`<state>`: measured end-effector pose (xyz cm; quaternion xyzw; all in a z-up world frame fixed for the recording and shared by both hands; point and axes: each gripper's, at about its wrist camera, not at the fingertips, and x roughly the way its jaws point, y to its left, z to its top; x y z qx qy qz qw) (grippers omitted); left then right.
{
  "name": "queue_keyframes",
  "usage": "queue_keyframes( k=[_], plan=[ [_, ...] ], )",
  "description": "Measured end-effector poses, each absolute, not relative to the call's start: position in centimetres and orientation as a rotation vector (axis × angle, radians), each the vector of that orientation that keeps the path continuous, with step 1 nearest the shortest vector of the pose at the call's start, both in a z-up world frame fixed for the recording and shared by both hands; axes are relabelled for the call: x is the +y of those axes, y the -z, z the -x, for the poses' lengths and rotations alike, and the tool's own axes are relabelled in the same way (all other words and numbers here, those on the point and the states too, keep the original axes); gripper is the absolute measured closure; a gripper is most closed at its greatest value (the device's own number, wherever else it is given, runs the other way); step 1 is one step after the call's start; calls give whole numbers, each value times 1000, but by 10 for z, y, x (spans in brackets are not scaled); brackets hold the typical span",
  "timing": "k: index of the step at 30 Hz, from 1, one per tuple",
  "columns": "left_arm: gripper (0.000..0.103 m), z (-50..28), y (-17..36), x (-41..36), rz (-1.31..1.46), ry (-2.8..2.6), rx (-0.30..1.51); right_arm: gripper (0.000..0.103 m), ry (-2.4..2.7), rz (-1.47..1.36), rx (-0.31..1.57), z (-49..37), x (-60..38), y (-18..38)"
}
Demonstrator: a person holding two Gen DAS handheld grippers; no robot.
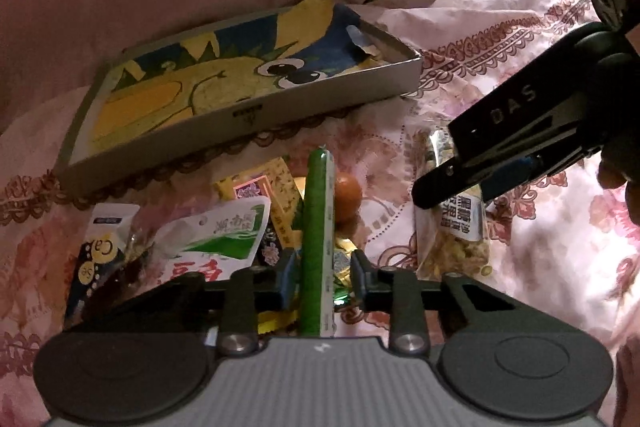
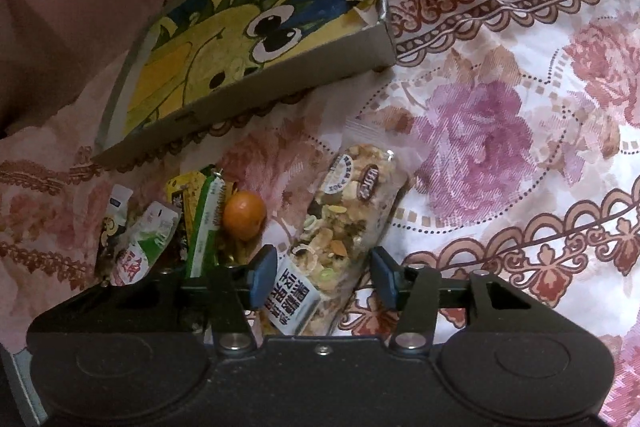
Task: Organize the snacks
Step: 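Close left tool on green sausage stick while right tool grasps nut-bar bag, then carry green stick with left tool while right tool carries nut bag to tray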
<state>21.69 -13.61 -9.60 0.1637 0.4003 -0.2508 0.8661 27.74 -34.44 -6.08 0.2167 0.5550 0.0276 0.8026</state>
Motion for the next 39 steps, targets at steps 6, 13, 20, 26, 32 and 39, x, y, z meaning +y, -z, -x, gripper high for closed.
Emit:
queue_keyframes(
  k=[6, 13, 20, 26, 32, 39],
  plan=[
    [84, -217, 93, -132, -320, 519, 855, 50, -76, -473, 1213, -275, -341, 61],
    [84, -216, 82, -119, -200, 524, 903, 54, -85, -489, 1211, -269, -338, 56],
    [84, -225, 69, -93, 52, 556, 954, 55, -97, -553, 1153, -256, -346, 41],
    [84, -223, 56, -81, 156, 570, 917, 59, -118, -588, 1071, -246, -352, 24],
    [84, -223, 46, -75, 193, 573, 867, 61, -138, -686, 1053, -246, -359, 22],
    [84, -224, 44, -72, 209, 557, 850, 62, -152, -767, 1023, -245, -370, 15]
  ],
)
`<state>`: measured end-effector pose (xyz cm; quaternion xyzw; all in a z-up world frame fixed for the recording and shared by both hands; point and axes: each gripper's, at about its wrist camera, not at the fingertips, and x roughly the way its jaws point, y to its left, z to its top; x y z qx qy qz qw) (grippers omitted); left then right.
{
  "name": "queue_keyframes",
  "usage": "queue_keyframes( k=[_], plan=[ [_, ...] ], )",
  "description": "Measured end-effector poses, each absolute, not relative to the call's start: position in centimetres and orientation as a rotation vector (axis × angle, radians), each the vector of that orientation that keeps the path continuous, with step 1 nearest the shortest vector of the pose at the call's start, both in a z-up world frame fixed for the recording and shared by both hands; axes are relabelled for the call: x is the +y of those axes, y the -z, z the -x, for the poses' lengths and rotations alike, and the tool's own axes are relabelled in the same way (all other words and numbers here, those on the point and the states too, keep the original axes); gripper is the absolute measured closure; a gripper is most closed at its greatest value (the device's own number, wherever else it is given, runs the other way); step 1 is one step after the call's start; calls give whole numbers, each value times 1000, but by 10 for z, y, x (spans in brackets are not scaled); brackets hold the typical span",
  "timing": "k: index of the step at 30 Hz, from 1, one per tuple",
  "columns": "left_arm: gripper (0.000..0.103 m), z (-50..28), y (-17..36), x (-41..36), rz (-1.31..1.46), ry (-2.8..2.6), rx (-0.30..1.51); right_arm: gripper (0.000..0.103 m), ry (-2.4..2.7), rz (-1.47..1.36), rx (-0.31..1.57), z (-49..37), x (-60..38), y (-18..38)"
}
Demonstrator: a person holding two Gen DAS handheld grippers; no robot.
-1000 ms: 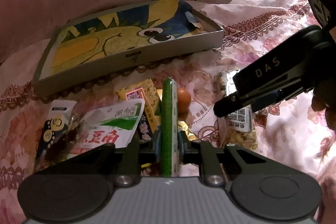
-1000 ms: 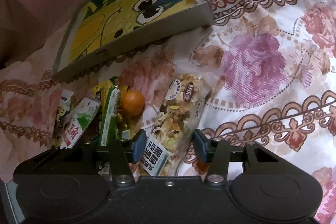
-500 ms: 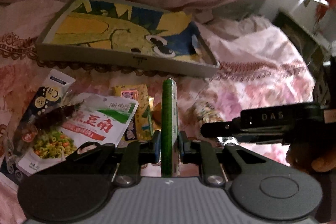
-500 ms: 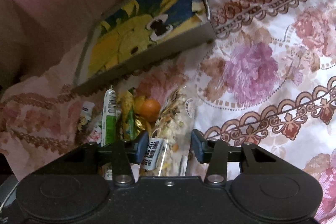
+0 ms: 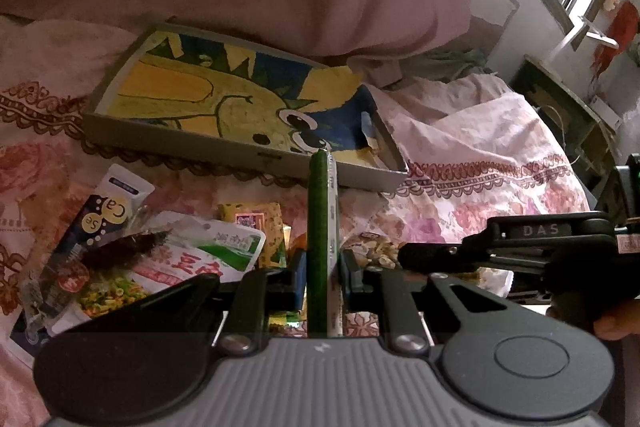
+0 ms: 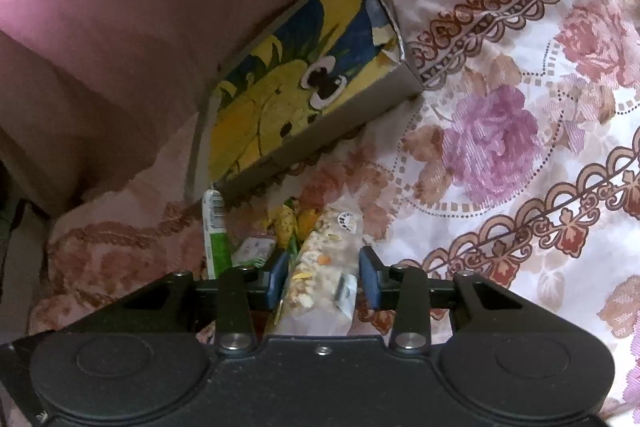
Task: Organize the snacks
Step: 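Carry green stick with left tool while right tool carries nut bag to tray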
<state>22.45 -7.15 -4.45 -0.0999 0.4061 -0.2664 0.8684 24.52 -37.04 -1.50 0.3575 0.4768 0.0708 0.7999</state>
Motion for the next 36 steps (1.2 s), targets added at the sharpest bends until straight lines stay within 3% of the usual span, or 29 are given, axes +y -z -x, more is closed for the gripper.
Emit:
queue_keyframes(
  k=[17, 26, 36],
  plan=[
    [84, -254, 26, -69, 234, 496, 802, 63, -227, -881, 818, -256, -375, -4],
    [84, -325, 13, -77, 266, 460, 690, 70, -197, -832, 726, -335, -372, 0],
    [84, -389, 53, -72, 329, 387, 695, 69, -143, -823, 754, -418, -356, 50]
  ],
)
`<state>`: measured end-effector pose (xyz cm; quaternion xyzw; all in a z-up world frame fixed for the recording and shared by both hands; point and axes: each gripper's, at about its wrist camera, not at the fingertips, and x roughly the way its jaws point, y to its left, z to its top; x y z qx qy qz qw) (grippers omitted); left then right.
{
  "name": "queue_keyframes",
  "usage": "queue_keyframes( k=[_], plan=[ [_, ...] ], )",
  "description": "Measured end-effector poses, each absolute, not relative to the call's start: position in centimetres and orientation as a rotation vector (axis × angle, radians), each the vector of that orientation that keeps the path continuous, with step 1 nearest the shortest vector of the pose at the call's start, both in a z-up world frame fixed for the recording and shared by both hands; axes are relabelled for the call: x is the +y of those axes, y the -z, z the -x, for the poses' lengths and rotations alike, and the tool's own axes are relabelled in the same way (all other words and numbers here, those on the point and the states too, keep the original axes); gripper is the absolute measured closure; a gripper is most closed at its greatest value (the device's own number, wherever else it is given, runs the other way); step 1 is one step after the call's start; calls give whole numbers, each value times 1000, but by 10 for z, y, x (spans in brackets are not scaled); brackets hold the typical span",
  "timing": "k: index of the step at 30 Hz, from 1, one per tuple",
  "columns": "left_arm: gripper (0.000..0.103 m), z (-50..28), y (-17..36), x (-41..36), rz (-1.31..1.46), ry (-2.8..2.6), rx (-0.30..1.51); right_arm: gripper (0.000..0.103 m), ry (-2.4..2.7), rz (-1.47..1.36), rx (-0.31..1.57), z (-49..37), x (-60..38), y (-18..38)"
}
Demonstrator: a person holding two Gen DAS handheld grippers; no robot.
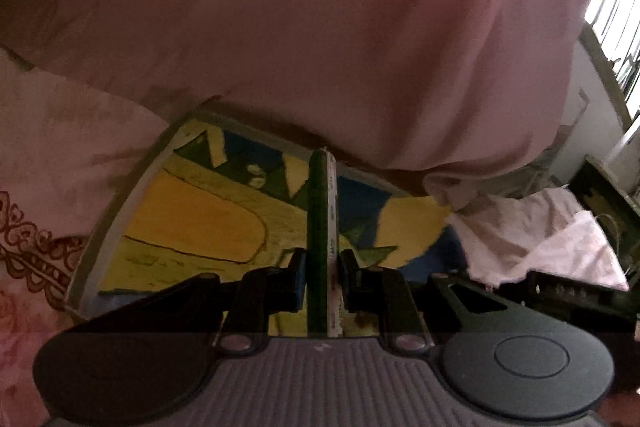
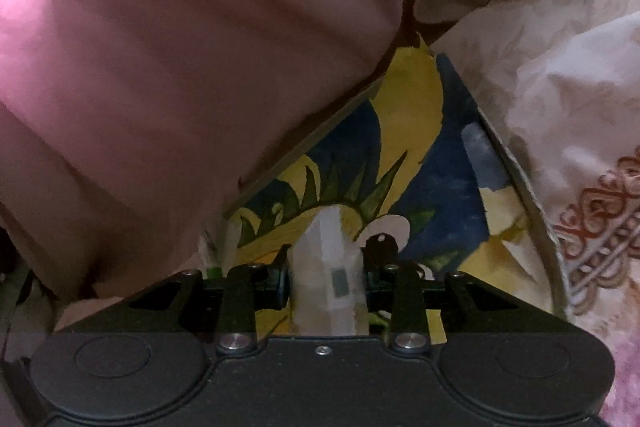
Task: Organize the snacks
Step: 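Carry green stick with left tool while right tool carries nut bag to tray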
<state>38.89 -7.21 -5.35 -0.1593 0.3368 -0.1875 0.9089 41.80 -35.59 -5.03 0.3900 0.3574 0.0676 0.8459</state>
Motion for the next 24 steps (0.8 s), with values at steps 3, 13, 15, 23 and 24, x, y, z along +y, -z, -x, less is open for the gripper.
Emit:
queue_keyframes(
  k=[3, 13, 15, 23, 24],
  plan=[
    [84, -399, 66, -68, 322, 354, 717, 68, -136, -830, 754, -423, -358, 57],
    [84, -412, 85, -64, 325, 276, 768, 50, -77, -646, 752, -418, -347, 56],
    [82, -411, 85, -65, 311, 265, 760, 41, -68, -572, 757, -420, -342, 53],
    [49, -403, 74, -56, 339, 249, 740, 14, -14, -340, 728, -409, -328, 40],
    [45, -401, 72, -55, 341, 245, 737, 8, -12, -315, 719, -406, -326, 36]
  ],
)
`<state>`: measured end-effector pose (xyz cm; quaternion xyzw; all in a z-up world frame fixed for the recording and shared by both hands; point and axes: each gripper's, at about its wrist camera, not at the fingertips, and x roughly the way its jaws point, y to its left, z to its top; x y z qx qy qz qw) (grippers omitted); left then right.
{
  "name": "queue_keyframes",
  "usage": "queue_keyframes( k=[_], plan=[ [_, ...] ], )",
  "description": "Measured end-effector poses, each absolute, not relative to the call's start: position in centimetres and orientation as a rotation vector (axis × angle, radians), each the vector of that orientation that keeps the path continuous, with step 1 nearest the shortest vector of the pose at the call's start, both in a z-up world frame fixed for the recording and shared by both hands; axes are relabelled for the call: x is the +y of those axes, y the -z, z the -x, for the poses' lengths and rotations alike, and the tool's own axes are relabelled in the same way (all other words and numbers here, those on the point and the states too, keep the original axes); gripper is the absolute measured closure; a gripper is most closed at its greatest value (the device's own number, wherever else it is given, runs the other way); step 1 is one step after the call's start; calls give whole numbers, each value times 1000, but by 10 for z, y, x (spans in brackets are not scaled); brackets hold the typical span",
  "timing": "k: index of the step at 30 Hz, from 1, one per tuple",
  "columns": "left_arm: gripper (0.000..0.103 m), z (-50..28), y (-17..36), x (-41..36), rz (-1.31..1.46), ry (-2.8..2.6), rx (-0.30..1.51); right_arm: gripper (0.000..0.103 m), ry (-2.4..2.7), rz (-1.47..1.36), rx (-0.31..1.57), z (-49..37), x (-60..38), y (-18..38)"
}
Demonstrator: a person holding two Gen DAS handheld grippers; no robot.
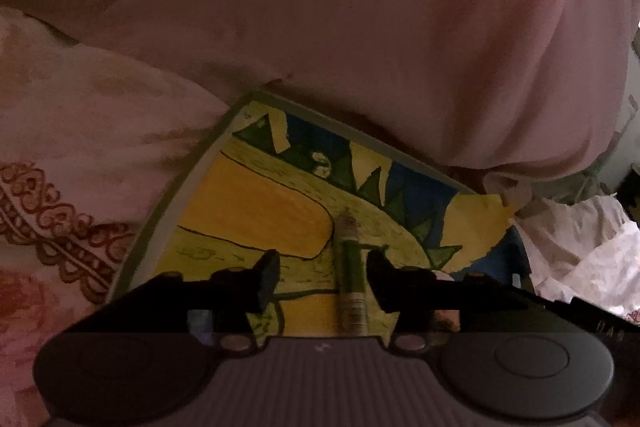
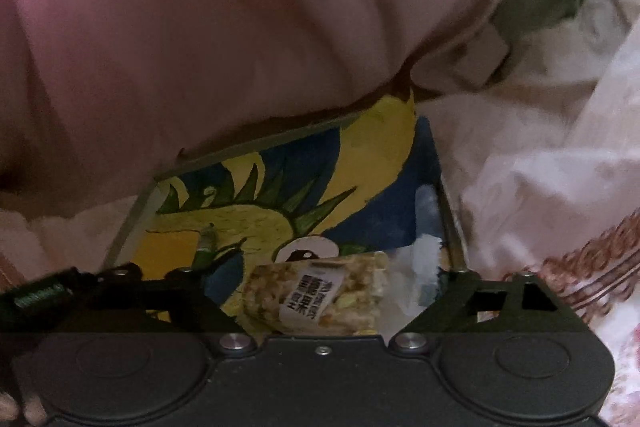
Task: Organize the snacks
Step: 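Carry green stick with left tool while right tool carries nut bag to tray, then open left tool over tray while right tool releases nut bag inside, then lift both tools away from the tray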
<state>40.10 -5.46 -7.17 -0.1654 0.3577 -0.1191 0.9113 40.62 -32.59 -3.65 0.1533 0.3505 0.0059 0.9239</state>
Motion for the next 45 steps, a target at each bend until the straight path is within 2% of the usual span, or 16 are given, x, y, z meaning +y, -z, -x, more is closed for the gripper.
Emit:
queue_keyframes(
  k=[3, 8, 16, 24, 33, 45],
  plan=[
    [33, -391, 63, -51, 345, 238, 717, 1, -4, -232, 679, -398, -320, 27],
    [20, -366, 44, -50, 302, 234, 672, 1, 49, -6, 666, -397, -308, 24],
    [14, -333, 26, -51, 231, 218, 645, 1, 68, -148, 639, -377, -338, 1],
    [2, -287, 8, -52, 139, 210, 570, 1, -9, -95, 550, -316, -323, -37],
    [0, -205, -15, -45, 58, 191, 453, 1, -83, 10, 427, -228, -270, -65],
    [0, -100, -5, -20, -71, -2, 500, 1, -107, 34, 495, -140, -231, -54]
  ],
)
